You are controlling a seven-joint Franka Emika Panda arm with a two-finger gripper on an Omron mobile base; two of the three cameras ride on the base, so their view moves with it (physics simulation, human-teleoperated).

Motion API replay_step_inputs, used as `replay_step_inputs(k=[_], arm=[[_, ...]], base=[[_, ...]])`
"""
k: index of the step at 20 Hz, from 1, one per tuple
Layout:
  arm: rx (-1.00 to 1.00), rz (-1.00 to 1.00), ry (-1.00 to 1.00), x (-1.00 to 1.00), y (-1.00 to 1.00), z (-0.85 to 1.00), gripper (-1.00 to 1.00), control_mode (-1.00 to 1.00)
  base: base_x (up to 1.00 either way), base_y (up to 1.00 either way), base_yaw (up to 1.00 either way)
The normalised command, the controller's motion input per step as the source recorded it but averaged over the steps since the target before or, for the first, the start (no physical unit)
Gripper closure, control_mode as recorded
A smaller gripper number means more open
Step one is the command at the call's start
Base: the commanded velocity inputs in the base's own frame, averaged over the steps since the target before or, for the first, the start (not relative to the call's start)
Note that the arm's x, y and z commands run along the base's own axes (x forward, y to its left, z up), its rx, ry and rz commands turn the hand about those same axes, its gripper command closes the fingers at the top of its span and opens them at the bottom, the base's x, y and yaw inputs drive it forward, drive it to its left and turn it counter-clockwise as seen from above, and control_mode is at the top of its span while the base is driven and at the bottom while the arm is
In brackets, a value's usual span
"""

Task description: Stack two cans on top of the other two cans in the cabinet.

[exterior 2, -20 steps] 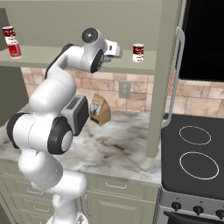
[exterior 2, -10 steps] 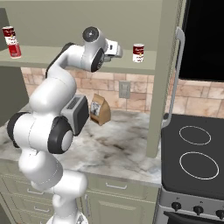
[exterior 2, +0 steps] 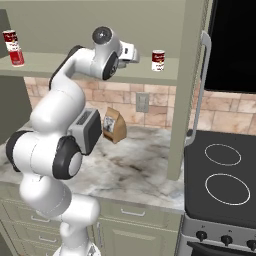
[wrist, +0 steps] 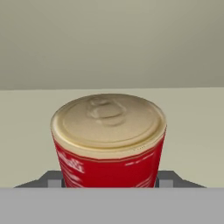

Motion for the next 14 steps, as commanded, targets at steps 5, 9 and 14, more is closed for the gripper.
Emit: replay_step_inputs(k=[5,9,14], arm=[[0.00,-0.04,-0.03,-0.17,0.00,0.21,1.00,-1.00],[-0.01,-0.11,0.00,-0.05,-0.01,0.14,1.00,-1.00],[0.00,-0.11,-0.02,-0.03,0.00,0.02,1.00,-1.00]], base=[[0.00,0.00,0.00],[0.00,0.00,0.00],[0.00,0.00,0.00]])
